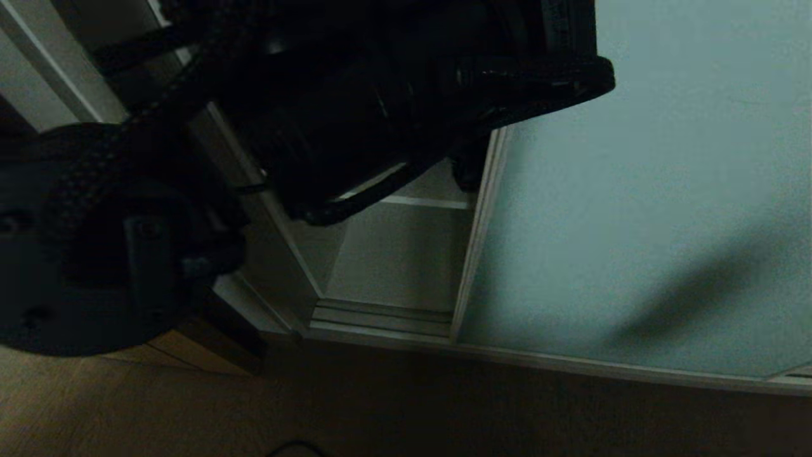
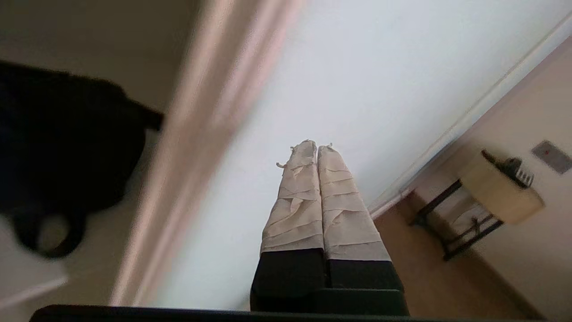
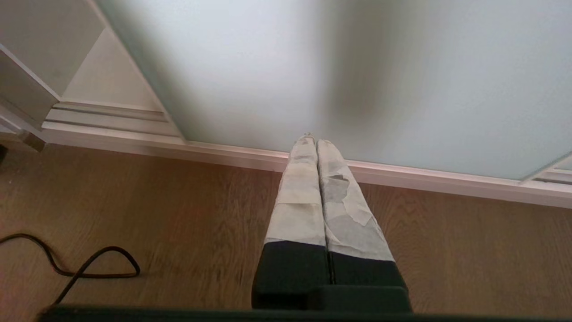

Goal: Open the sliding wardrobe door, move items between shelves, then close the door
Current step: Open the door

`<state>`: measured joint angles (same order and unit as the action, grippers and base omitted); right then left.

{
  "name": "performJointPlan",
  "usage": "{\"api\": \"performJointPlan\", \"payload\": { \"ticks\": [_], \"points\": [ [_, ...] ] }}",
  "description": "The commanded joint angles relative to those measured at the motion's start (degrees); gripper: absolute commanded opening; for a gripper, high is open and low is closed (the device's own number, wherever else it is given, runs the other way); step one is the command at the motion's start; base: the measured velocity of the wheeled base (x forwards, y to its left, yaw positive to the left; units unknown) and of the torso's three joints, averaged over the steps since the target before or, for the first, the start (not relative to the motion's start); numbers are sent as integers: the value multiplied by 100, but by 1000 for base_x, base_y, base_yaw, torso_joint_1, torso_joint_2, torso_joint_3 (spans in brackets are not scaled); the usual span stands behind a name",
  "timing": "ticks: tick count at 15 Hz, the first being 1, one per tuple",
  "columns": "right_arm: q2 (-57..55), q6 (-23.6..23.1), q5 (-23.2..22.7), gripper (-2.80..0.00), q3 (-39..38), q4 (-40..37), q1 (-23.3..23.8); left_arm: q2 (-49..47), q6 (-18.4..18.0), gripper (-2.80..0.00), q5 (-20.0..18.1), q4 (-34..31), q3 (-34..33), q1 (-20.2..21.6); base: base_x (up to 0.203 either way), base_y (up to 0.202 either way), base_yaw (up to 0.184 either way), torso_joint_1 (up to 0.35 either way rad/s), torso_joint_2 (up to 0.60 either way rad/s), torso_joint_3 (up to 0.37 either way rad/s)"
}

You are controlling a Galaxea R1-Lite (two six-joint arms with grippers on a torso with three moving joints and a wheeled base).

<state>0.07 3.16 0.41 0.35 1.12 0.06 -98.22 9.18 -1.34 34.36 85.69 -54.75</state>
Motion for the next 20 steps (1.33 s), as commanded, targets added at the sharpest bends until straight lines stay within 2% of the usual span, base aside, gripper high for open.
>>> {"api": "performJointPlan", "payload": {
  "ticks": [1, 5, 11, 13, 18, 20],
  "points": [
    [1, 1, 2, -280, 0, 2, 3, -334, 22, -280, 0, 29, 289, -39, 0, 0, 0, 0, 0, 0],
    [1, 1, 2, -280, 0, 2, 3, -646, 315, -280, -15, -21, 842, -265, 0, 0, 0, 0, 0, 0],
    [1, 1, 2, -280, 0, 2, -5, -1189, 348, -280, 5, 37, 1301, -598, 0, 0, 0, 0, 0, 0],
    [1, 1, 2, -280, 0, 2, 3, -865, 361, -280, 55, 33, 1200, -600, 0, 0, 0, 0, 0, 0],
    [1, 1, 2, -280, 0, 2, 2, 481, 430, -280, 171, -29, 118, -569, 0, 0, 0, 0, 0, 0],
    [1, 1, 2, -280, 0, 2, 3, 384, 408, -280, 215, -48, 83, -326, 0, 0, 0, 0, 0, 0]
  ]
}}
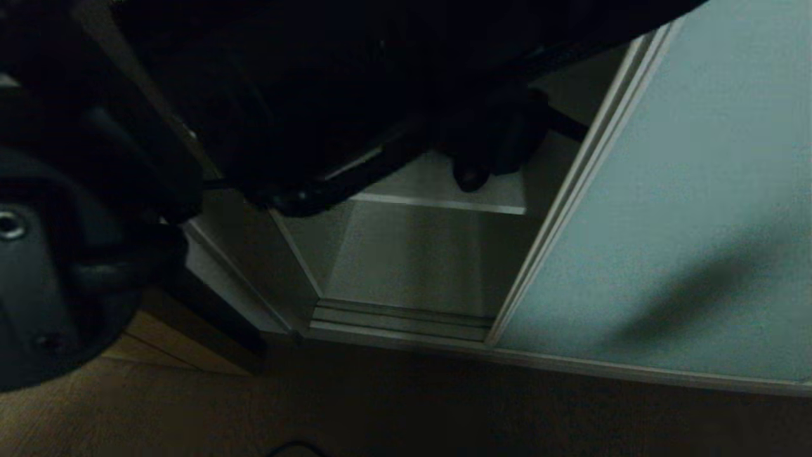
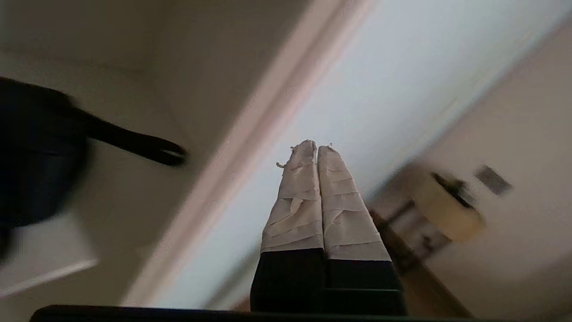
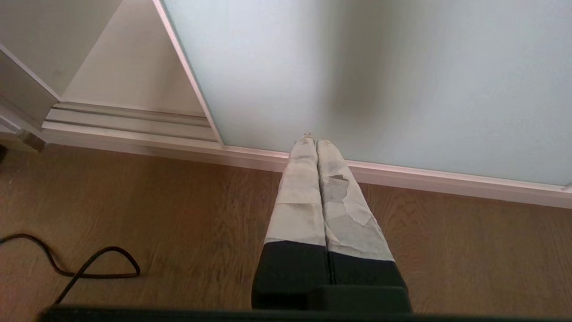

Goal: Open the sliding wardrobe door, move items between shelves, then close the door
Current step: Open the door

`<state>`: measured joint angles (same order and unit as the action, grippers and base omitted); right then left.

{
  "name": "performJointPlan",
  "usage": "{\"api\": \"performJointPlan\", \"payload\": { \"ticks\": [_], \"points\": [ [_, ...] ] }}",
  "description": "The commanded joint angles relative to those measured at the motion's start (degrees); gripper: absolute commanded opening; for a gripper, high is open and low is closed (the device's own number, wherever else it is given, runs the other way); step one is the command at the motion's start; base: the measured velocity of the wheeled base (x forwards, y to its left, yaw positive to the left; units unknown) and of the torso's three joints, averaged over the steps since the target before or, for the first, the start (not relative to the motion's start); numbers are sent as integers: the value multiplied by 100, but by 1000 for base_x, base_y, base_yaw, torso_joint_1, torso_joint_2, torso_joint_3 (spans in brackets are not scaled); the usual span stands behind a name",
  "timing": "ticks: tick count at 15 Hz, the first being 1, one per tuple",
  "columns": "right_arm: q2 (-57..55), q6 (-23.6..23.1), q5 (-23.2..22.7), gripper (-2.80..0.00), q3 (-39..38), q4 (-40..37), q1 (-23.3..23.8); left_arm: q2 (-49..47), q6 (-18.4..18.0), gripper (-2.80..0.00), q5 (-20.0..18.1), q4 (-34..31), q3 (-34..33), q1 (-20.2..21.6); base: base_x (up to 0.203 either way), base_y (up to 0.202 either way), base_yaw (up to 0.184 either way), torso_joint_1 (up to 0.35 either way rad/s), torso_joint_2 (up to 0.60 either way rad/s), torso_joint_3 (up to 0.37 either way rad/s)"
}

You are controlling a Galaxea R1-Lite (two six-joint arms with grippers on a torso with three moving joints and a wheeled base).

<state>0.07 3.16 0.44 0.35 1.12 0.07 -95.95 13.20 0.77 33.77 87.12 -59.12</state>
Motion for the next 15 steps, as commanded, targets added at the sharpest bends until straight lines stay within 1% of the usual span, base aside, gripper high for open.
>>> {"api": "performJointPlan", "payload": {
  "ticks": [1, 3, 7, 9, 11, 15],
  "points": [
    [1, 1, 0, -280, 0, 2, 1, -99, -29, -280, 16, 34, -10, 221, 0, 0, 0, 0, 0, 0],
    [1, 1, 0, -280, 0, 2, 0, -617, -173, -280, 73, 61, 241, 388, 0, 0, 0, 0, 0, 0],
    [1, 1, 0, -280, 0, 2, -6, -1788, -518, -280, 370, 65, 1708, 640, 0, 0, 0, 0, 0, 0],
    [1, 1, 0, -280, 0, 2, 1, -2258, -731, -280, 435, 67, 2175, 705, 0, 0, 0, 0, 0, 0],
    [1, 1, 0, -280, 0, 2, -7, -2498, -801, -280, 445, 82, 2250, 710, 0, 0, 0, 0, 0, 0],
    [1, 1, 0, -280, 0, 2, -4, -2685, -881, -280, 369, 86, 2344, 565, 0, 0, 0, 0, 0, 0]
  ]
}}
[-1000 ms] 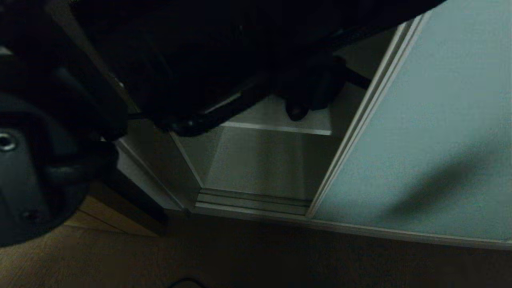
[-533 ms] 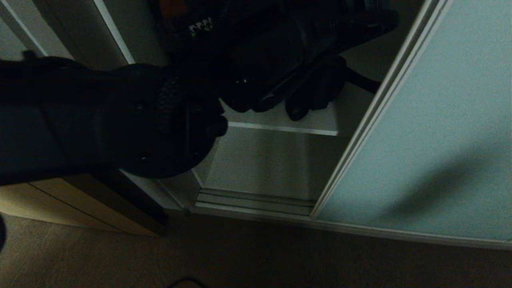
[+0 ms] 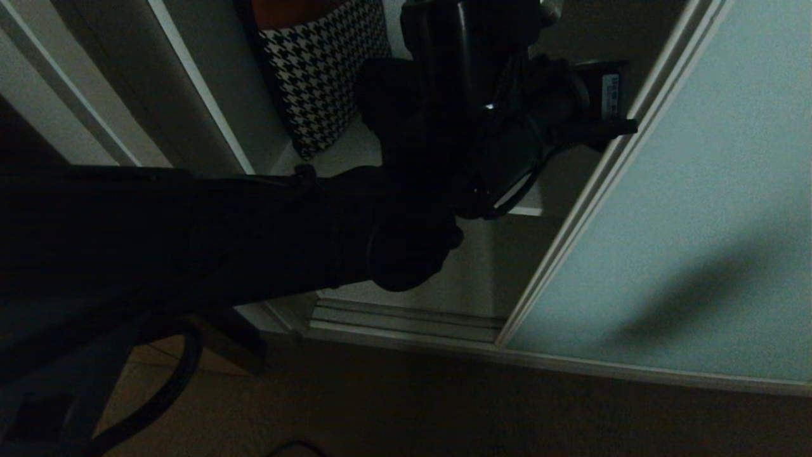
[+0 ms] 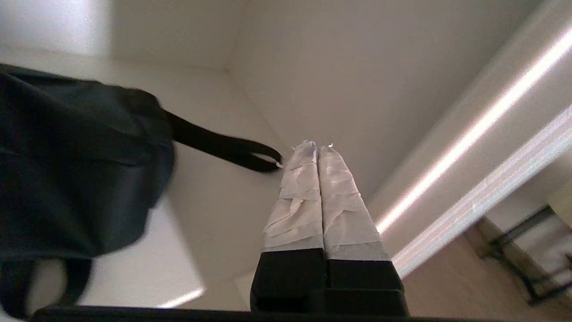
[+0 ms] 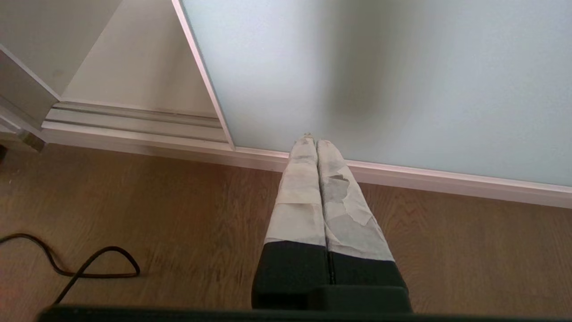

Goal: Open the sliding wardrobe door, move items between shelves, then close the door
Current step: Open the door

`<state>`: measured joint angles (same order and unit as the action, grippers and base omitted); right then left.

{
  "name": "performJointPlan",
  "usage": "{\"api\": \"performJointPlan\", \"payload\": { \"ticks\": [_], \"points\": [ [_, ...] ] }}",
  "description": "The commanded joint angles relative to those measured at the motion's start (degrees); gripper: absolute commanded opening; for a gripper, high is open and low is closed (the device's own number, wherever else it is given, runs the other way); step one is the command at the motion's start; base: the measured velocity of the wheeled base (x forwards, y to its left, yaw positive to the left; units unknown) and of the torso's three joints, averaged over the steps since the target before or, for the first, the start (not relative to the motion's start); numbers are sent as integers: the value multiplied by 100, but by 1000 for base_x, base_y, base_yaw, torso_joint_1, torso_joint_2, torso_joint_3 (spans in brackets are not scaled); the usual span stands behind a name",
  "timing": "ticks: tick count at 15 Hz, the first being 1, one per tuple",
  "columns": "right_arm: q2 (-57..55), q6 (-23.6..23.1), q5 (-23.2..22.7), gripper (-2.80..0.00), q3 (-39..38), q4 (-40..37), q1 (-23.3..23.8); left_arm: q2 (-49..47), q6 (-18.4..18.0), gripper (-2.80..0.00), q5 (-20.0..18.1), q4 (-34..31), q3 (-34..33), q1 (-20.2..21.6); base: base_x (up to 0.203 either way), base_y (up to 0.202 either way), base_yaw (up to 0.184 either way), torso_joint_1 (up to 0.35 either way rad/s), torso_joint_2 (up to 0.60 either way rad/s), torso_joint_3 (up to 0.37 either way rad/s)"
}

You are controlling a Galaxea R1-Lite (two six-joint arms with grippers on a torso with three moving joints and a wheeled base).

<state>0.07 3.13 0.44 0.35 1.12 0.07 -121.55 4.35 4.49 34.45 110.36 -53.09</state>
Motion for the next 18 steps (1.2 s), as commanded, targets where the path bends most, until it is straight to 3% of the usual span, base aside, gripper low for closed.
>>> {"api": "performJointPlan", "payload": {
  "ticks": [1, 13, 18],
  "points": [
    [1, 3, 0, -280, 0, 2, -1, -135, 4, -280, -18, 27, 20, -74, 0, 0, 0, 0, 0, 0],
    [1, 3, 0, -280, 0, 2, -2, -475, 39, -280, -346, 168, 29, -501, 0, 0, 0, 0, 0, 0],
    [1, 3, 0, -280, 0, 2, 1, -190, 94, -280, -285, 322, 38, -294, 0, 0, 0, 0, 0, 0]
  ]
}}
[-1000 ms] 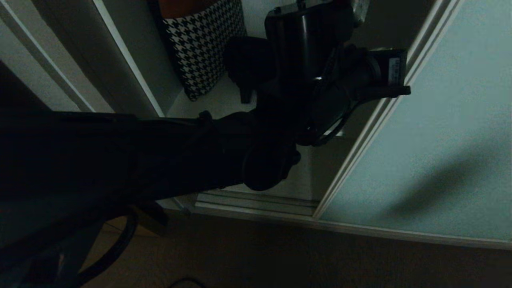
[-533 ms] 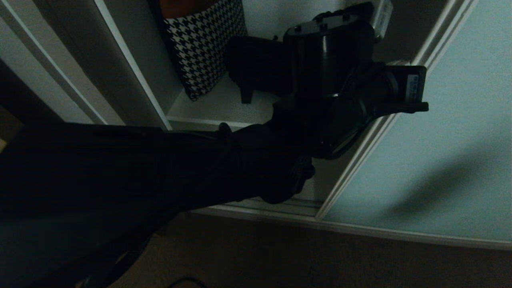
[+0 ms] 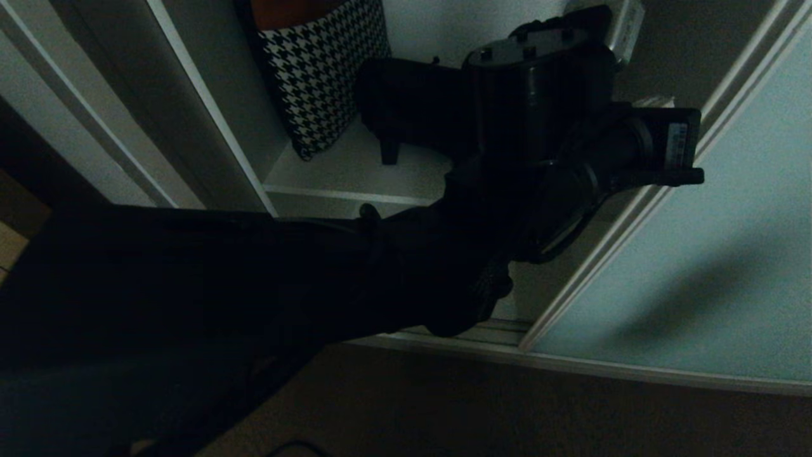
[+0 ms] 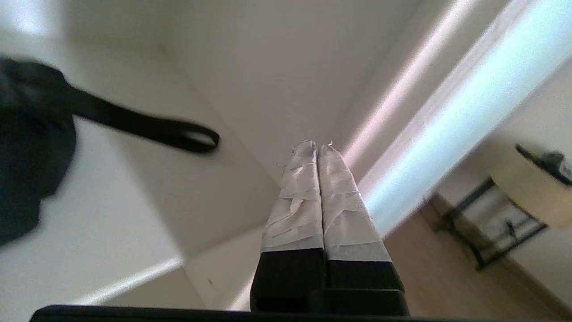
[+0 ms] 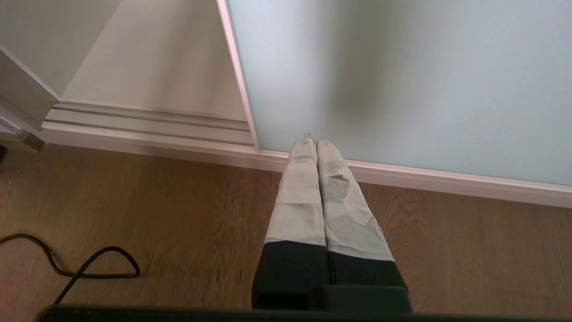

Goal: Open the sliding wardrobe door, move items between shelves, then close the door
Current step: Open the door

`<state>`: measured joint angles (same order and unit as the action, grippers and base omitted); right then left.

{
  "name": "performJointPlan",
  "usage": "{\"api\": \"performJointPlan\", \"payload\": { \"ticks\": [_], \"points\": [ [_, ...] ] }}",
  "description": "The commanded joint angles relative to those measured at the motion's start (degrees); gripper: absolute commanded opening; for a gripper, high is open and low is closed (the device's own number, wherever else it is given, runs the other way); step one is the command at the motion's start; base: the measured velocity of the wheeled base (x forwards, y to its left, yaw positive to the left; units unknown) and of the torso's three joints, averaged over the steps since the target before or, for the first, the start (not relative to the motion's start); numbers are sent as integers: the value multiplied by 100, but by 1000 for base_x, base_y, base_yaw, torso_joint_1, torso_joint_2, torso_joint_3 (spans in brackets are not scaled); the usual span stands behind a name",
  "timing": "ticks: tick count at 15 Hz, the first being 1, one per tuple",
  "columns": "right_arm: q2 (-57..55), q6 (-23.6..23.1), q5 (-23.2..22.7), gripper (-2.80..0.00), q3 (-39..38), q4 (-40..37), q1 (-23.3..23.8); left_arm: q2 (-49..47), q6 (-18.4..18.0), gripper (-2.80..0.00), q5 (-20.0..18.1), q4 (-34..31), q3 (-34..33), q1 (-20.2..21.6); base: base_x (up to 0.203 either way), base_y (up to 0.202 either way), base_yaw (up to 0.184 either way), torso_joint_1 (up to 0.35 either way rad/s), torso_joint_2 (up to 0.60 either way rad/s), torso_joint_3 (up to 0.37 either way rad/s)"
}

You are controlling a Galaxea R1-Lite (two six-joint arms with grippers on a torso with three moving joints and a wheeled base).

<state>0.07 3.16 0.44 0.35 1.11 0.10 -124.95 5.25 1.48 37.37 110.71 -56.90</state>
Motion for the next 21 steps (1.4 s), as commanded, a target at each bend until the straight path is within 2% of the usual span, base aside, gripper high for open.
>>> {"api": "performJointPlan", "payload": {
  "ticks": [1, 5, 7, 9, 11, 13, 15, 18, 21],
  "points": [
    [1, 1, 0, -280, 0, 3, -6, 304, 33, -280, 67, 31, -1, 222, 0, 0, 0, 0, 0, 0],
    [1, 1, 0, -280, 0, 3, -1, 1072, 176, -280, 629, -80, -68, 826, 0, 0, 0, 0, 0, 0],
    [1, 1, 0, -280, 0, 3, -1, 1575, 142, -280, 808, -458, -87, 1052, 0, 0, 0, 0, 0, 0],
    [1, 1, 0, -280, 0, 3, -1, 2134, -112, -280, 1060, -960, -111, 1504, 0, 0, 0, 0, 0, 0],
    [1, 1, 0, -280, 0, 3, -1, 2622, -298, -280, 1326, -1130, -427, 2083, 0, 0, 0, 0, 0, 0],
    [1, 1, 0, -280, 0, 3, -1, 3329, -425, -280, 1440, -1156, -1397, 2614, 0, 0, 0, 0, 0, 0],
    [1, 1, 0, -280, 0, 3, -3, 4267, -553, -280, 1518, -1143, -2682, 3194, 0, 0, 0, 0, 0, 0],
    [1, 1, 0, -280, 0, 3, -1, 5908, -736, -280, 1617, -1130, -4682, 3841, 0, 0, 0, 0, 0, 0],
    [1, 1, 0, -280, 0, 3, -5, 7443, -884, -280, 1893, -1135, -6342, 4292, 0, 0, 0, 0, 0, 0]
  ]
}}
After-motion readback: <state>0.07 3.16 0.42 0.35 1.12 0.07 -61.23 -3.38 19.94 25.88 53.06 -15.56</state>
